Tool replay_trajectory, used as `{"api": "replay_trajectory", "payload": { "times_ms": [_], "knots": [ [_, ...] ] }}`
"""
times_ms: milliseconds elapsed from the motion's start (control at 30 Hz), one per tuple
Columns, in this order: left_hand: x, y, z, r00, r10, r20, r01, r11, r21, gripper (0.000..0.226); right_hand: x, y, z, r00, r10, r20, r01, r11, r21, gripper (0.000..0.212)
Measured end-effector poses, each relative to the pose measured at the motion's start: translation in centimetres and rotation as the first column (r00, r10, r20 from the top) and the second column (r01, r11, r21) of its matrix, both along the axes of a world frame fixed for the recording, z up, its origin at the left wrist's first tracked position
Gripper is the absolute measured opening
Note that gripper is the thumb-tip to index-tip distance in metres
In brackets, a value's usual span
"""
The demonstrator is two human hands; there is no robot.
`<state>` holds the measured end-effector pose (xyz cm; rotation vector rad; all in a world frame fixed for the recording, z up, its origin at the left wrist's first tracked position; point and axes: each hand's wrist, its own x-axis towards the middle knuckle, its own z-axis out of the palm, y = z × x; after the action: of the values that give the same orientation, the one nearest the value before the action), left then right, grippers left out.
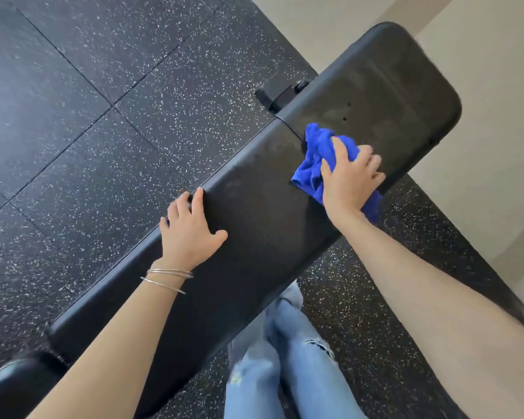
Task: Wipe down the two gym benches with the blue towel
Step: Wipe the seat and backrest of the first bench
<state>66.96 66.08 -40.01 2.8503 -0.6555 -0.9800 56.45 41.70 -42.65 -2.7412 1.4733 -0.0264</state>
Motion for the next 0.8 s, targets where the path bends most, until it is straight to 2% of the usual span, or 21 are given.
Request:
{"api": "replay_trajectory", "payload": {
  "times_ms": [33, 67, 133, 167, 200, 267, 300, 333, 367, 400, 433, 467, 500, 533, 567, 633, 700, 800],
  "knots": [
    [-0.1, 0.0, 0.0, 1.0, 0.004, 0.004, -0.004, 1.0, -0.008, 0.091, 1.4, 1.8, 0.0, 0.997, -0.081, 0.002, 0.081, 0.996, 0.039, 0.043],
    [0.0, 0.0, 0.0, 1.0, 0.004, 0.004, -0.004, 1.0, -0.018, 0.091, 2.5, 3.8, 0.0, 0.999, -0.053, 0.007, 0.053, 0.998, 0.031, 0.043],
    [0.4, 0.2, 0.0, 1.0, 0.002, -0.007, -0.003, 1.0, -0.029, 0.094, 3.4, 7.3, -0.3, 0.977, 0.214, -0.001, -0.214, 0.976, -0.028, 0.047],
    [0.6, 0.4, 0.0, 1.0, 0.006, -0.018, -0.006, 1.0, -0.03, 0.095, 3.4, 8.6, -0.6, 0.923, 0.384, -0.015, -0.384, 0.922, -0.036, 0.049],
    [0.9, 0.6, 0.1, 1.0, 0.006, -0.027, -0.007, 1.0, -0.031, 0.096, 3.3, 9.1, -0.9, 0.831, 0.556, -0.017, -0.556, 0.83, -0.048, 0.05],
    [1.5, 1.0, 0.2, 0.999, -0.003, -0.041, 0.002, 1.0, -0.027, 0.097, 4.0, 6.6, -0.9, 0.564, 0.825, -0.033, -0.824, 0.559, -0.09, 0.047],
    [1.9, 1.3, 0.3, 0.998, -0.007, -0.057, 0.005, 1.0, -0.02, 0.097, 4.6, 4.2, -1.0, 0.427, 0.902, -0.071, -0.901, 0.416, -0.125, 0.046],
    [2.1, 1.5, 0.3, 0.997, -0.01, -0.076, 0.009, 1.0, -0.01, 0.096, 5.3, 1.7, -1.0, 0.363, 0.923, -0.13, -0.927, 0.343, -0.154, 0.048],
    [2.4, 1.8, 0.3, 0.996, -0.014, -0.093, 0.014, 1.0, 0.001, 0.095, 6.0, -0.3, -0.8, 0.418, 0.893, -0.167, -0.904, 0.393, -0.167, 0.049],
    [2.6, 2.1, 0.3, 0.994, -0.017, -0.111, 0.018, 1.0, 0.013, 0.094, 6.5, -1.8, -0.5, 0.574, 0.804, -0.154, -0.817, 0.552, -0.166, 0.047],
    [2.8, 2.4, 0.3, 0.991, -0.015, -0.131, 0.018, 1.0, 0.024, 0.093, 7.1, -2.3, -0.3, 0.764, 0.635, -0.113, -0.645, 0.75, -0.147, 0.043],
    [3.0, 2.7, 0.3, 0.989, -0.008, -0.147, 0.013, 0.999, 0.03, 0.092, 7.9, -2.0, 0.1, 0.916, 0.393, -0.076, -0.399, 0.912, -0.092, 0.04],
    [3.2, 2.9, 0.2, 0.988, -0.001, -0.157, 0.006, 1.0, 0.029, 0.091, 8.9, -1.1, 0.3, 0.983, 0.166, -0.073, -0.167, 0.986, -0.007, 0.039],
    [3.3, 3.0, 0.1, 0.987, 0.003, -0.162, 0.001, 1.0, 0.025, 0.091, 9.8, 0.3, 0.6, 0.994, 0.061, -0.089, -0.058, 0.998, 0.035, 0.038],
    [3.4, 3.1, 0.1, 0.986, 0.005, -0.168, -0.002, 1.0, 0.022, 0.09, 10.5, 1.9, 0.6, 0.99, 0.091, -0.107, -0.088, 0.995, 0.037, 0.035],
    [3.6, 3.2, 0.1, 0.983, 0.019, -0.183, -0.014, 1.0, 0.026, 0.089, 11.5, 5.8, 0.4, 0.924, 0.374, -0.083, -0.375, 0.927, -0.006, 0.03],
    [3.7, 3.3, 0.1, 0.98, 0.035, -0.195, -0.029, 0.999, 0.036, 0.089, 11.2, 10.0, -0.3, 0.787, 0.609, -0.097, -0.609, 0.793, 0.037, 0.029],
    [4.0, 3.4, 0.2, 0.977, 0.036, -0.209, -0.026, 0.998, 0.054, 0.089, 11.0, 12.4, -0.2, 0.648, 0.755, -0.102, -0.749, 0.656, 0.096, 0.033]
  ]
}}
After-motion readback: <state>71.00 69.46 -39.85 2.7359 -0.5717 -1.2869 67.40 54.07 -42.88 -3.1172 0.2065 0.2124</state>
